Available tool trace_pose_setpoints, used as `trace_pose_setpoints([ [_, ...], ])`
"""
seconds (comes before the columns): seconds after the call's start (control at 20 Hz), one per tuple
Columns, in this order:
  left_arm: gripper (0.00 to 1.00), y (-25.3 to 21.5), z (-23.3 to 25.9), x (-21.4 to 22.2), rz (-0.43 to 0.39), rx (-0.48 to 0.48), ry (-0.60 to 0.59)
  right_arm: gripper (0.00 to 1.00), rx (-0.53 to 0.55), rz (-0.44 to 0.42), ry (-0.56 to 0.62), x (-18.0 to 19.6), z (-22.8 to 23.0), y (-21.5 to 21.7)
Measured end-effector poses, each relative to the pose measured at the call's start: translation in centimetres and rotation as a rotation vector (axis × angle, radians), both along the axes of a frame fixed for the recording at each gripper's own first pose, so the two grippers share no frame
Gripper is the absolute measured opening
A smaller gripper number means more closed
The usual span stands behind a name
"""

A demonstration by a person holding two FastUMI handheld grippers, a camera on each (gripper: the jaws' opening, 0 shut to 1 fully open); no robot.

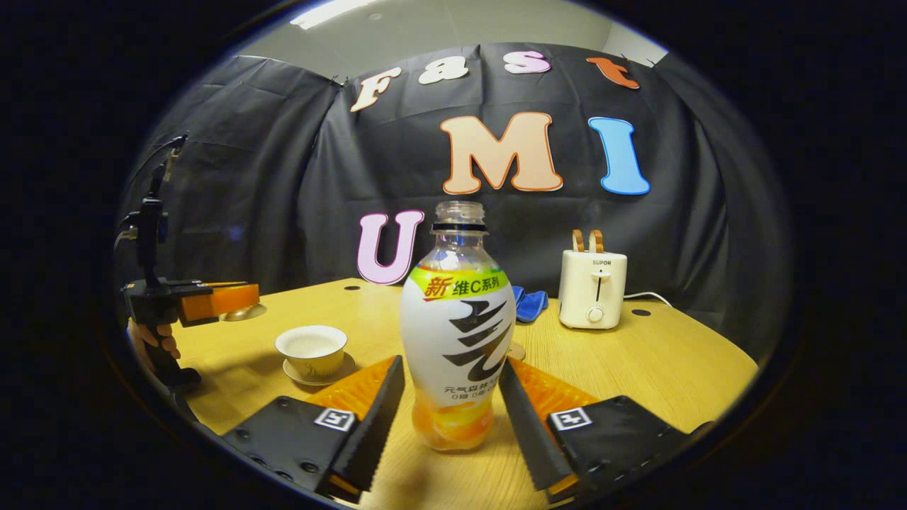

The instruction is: Open the teacup lid with one hand, grasp the water bottle and pour water into the teacup with the other hand; after pouring, place the water bottle on the coaster and then close the teacup lid.

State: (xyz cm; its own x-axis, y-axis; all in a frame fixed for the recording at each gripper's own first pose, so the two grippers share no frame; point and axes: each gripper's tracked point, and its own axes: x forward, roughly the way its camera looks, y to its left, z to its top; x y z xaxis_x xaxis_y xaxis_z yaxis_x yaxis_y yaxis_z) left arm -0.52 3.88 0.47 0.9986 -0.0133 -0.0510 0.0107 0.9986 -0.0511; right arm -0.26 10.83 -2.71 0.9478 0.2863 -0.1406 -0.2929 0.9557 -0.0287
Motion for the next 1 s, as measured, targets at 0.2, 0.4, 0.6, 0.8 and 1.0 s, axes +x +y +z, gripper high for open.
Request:
trace_pose_setpoints([
  [0.2, 0.22, 0.8, -0.3, 0.1, 0.005, -0.022, 0.002, 0.69, -0.075, 0.008, 0.004, 0.8, -0.2, 0.7],
  [0.4, 0.26, 1.9, -0.1, 0.0, 0.024, -0.030, -0.006, 0.68, -0.213, 0.003, -0.056, 1.4, 0.9, 0.6],
  [0.6, 0.24, 3.0, 0.2, -0.1, 0.039, -0.023, -0.014, 0.69, -0.399, 0.013, -0.148, 1.8, 2.1, 1.5],
  [0.8, 0.24, 5.0, 0.7, -0.6, 0.067, -0.039, -0.030, 0.69, -0.591, 0.033, -0.218, 2.4, 1.8, 2.8],
  [1.0, 0.24, 6.4, 0.0, -1.1, 0.085, -0.024, -0.022, 0.69, -0.776, 0.048, -0.307, 2.8, 2.0, 3.6],
])
